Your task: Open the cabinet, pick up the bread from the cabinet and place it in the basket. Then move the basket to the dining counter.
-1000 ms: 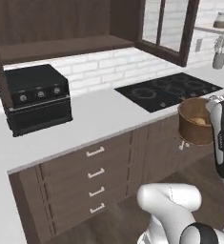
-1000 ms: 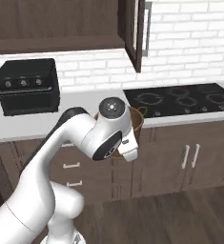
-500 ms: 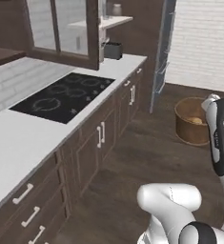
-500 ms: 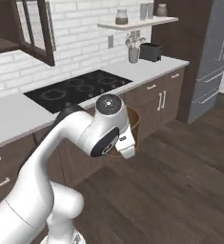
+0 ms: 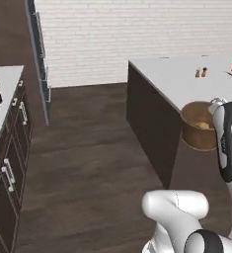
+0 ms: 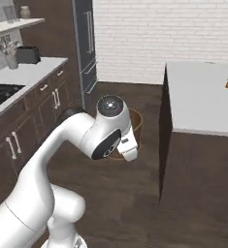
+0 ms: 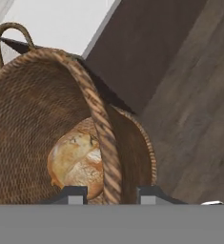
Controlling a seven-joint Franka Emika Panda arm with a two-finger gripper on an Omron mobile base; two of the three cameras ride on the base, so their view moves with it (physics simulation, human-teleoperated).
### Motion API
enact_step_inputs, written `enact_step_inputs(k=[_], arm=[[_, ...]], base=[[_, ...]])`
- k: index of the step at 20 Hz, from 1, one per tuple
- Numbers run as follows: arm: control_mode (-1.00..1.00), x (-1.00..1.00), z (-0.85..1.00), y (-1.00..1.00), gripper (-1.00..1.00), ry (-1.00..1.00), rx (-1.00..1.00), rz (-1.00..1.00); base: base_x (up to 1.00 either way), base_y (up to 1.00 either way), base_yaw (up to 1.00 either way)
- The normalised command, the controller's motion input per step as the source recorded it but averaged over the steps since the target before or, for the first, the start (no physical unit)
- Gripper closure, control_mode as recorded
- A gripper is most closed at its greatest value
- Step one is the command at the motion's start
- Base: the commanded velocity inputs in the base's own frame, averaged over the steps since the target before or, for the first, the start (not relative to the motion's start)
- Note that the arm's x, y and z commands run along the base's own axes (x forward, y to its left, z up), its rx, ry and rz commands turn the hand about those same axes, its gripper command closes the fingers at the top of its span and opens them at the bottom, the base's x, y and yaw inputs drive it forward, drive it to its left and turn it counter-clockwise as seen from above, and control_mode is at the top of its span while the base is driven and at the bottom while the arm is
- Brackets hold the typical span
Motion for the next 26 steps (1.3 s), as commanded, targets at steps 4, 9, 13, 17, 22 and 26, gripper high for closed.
enact_step_inputs(k=[4,9,13,17,22,26], arm=[[1.0,0.0,0.0,0.0,1.0,0.0,0.0,0.0],[1.0,0.0,0.0,0.0,1.0,0.0,0.0,0.0],[1.0,0.0,0.0,0.0,1.0,0.0,0.0,0.0],[1.0,0.0,0.0,0.0,1.0,0.0,0.0,0.0],[1.0,0.0,0.0,0.0,1.0,0.0,0.0,0.0],[1.0,0.0,0.0,0.0,1.0,0.0,0.0,0.0]], base=[[0.0,0.18,-0.97],[0.67,0.73,-0.66],[1.0,1.0,-0.24],[1.0,1.0,-0.13],[1.0,1.0,-0.09],[1.0,1.0,-0.08]])
